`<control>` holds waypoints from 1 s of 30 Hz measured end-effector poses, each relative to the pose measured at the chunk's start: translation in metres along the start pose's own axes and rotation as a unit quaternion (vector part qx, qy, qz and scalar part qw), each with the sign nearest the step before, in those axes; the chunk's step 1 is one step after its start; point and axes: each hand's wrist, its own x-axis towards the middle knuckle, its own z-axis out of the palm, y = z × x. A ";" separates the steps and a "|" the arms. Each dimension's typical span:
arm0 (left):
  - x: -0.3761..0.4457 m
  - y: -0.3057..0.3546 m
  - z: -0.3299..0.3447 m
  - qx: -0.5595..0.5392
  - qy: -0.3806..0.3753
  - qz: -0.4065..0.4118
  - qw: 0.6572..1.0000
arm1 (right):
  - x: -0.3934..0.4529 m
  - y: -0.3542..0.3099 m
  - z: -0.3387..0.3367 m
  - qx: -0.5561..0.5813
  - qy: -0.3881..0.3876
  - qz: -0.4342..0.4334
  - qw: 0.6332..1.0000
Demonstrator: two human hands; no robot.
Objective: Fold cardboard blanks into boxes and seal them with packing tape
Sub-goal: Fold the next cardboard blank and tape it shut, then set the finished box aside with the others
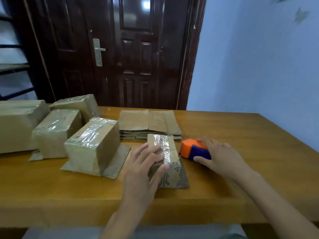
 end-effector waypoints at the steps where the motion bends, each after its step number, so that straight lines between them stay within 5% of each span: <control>1: 0.001 0.002 0.003 0.016 0.003 0.003 1.000 | -0.002 0.002 0.004 0.010 0.015 -0.002 1.000; 11: 0.033 0.028 -0.021 -0.004 -0.018 0.005 1.000 | -0.045 0.018 -0.033 0.266 0.104 -0.034 0.958; 21: 0.043 0.074 -0.047 -0.264 -0.097 -0.037 0.959 | -0.072 -0.015 -0.075 0.319 0.119 -0.104 0.935; 30: 0.040 0.074 -0.064 -0.358 -0.120 -0.152 0.914 | -0.074 -0.030 -0.074 0.333 0.087 -0.143 0.928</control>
